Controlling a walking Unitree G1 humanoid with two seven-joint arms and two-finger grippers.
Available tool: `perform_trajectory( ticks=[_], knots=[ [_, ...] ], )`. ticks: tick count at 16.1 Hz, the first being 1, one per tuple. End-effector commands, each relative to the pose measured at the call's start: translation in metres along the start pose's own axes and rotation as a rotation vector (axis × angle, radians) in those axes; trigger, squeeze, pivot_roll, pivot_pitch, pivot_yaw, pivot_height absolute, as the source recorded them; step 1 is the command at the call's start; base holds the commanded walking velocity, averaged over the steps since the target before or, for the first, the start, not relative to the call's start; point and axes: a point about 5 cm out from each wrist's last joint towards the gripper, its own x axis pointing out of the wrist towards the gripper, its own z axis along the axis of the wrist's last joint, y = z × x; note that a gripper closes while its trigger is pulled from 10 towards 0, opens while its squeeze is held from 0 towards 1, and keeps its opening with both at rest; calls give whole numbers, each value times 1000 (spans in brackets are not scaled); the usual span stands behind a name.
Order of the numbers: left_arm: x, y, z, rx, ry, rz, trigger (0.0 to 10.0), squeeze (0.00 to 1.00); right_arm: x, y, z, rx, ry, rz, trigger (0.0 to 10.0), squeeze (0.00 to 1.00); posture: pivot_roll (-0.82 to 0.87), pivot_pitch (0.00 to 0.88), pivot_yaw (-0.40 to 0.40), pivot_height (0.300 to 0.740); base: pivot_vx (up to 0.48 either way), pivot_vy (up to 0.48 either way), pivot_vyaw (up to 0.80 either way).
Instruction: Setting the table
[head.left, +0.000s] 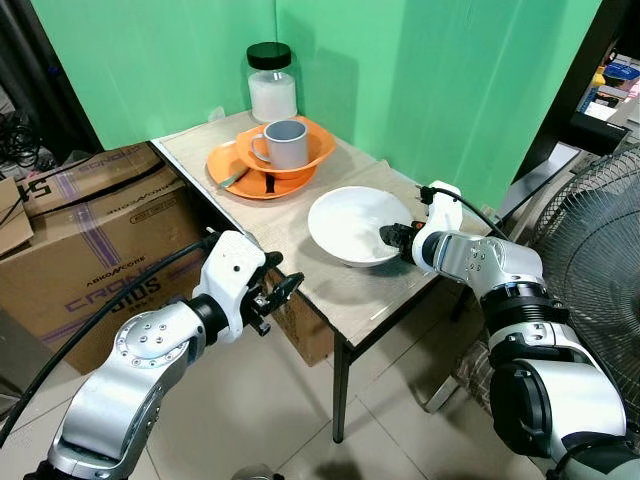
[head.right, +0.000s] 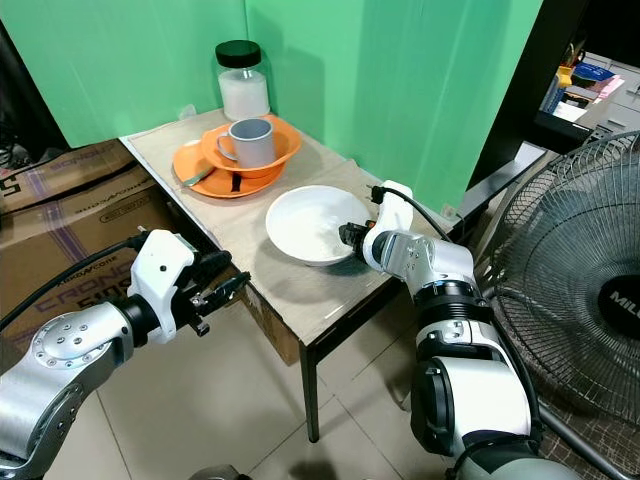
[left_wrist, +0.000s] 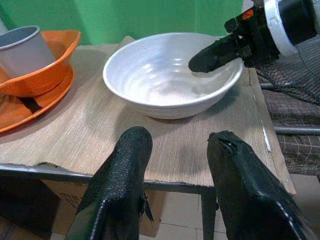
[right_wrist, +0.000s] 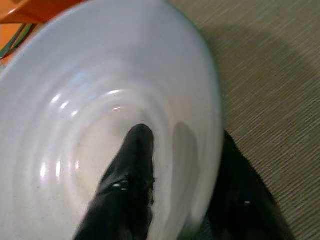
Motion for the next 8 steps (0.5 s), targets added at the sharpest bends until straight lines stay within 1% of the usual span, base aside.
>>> perform_trajectory(
  ticks=[1,5,8],
  knots=[
    [1,0,1,21,2,-6,10000,0,0,-1,-2,-4,4,0,0,0,128,0,22,740,0,0,0],
    [3,1,2,29,1,-9,10000,0,0,0,0,-19,-8,1,0,0,127,0,26,740,0,0,0],
    [2,4,2,35,2,-2,10000,0,-5,7,8,-41,-66,36,0,0,114,0,34,740,0,0,0]
  ],
)
